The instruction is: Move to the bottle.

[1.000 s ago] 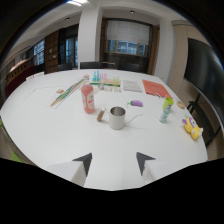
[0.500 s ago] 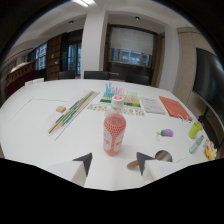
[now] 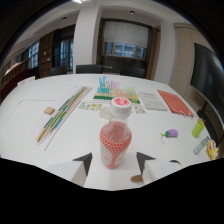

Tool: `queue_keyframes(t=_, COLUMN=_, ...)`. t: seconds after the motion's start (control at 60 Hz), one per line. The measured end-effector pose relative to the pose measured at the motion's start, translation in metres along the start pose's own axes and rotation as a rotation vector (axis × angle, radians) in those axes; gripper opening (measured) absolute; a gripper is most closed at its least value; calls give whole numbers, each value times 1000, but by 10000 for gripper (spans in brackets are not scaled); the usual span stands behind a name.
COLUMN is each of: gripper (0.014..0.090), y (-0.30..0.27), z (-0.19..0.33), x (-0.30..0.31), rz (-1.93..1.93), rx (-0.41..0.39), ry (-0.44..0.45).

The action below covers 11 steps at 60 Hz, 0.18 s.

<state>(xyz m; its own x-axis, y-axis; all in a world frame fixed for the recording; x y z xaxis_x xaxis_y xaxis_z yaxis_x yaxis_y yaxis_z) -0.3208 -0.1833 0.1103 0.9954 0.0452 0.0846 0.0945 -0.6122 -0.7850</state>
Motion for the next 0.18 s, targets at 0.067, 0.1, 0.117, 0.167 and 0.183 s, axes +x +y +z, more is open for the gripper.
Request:
queue_keyframes(t=0.067, gripper=842, y=0, z=1, x=0, rz=0, rx=-6, ry=4)
queue_keyframes(t=0.1, gripper=844, y=0, z=1, x=0, rz=0, rx=-6, ry=4)
queue_keyframes(t=0.117, gripper=844, y=0, z=1, x=0, rz=0, rx=-6, ry=4)
queue_keyframes(t=0.167, gripper=843, y=-1, z=2, x=0, rz=3, rx=-6, ry=6)
queue_keyframes(t=0.183, gripper=843, y=-1, z=2, x=0, rz=3, rx=-5, ry=6)
